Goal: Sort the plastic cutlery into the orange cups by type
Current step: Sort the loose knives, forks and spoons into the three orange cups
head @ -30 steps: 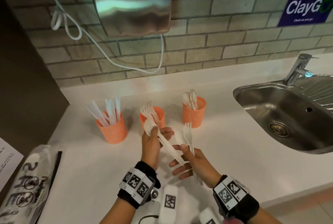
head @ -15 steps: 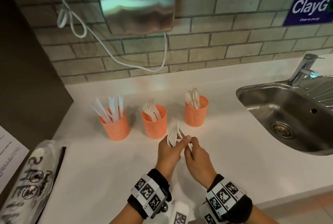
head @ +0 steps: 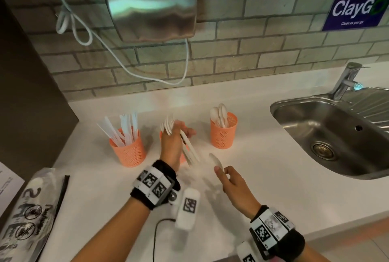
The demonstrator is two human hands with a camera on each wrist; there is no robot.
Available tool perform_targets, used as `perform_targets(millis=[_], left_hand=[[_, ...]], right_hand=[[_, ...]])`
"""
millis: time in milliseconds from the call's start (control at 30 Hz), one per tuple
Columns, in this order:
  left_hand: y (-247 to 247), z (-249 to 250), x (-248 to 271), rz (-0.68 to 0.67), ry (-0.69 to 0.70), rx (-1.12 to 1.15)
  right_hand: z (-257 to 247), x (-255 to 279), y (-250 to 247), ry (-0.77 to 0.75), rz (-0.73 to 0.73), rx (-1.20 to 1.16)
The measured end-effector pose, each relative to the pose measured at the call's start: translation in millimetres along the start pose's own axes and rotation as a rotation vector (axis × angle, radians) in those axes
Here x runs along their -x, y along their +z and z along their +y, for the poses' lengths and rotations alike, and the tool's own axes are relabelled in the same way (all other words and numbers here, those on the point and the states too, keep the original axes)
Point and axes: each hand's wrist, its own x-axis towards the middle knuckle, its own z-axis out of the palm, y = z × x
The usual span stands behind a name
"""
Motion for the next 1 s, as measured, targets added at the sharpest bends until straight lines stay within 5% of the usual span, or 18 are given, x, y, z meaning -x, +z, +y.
perform_targets(millis=[267, 600, 733, 1000], left_hand=[[-8, 32, -79, 0.034, 0.286, -0.129], [-11, -30, -98, -0.136, 0.115, -0.301], [-18, -46, -98, -0.127, 0.167, -0.596], [-23, -46, -94, -0.28, 0.537, -1.332]], right_hand=[[3, -8, -16, -0.041, 0.035, -0.141], [-3, -9, -37, -0.037, 0.062, -0.221], [-1, -10, -42, -0.049, 0.08, -0.246], [0, -18, -38, -0.078, 0.087, -0.266]])
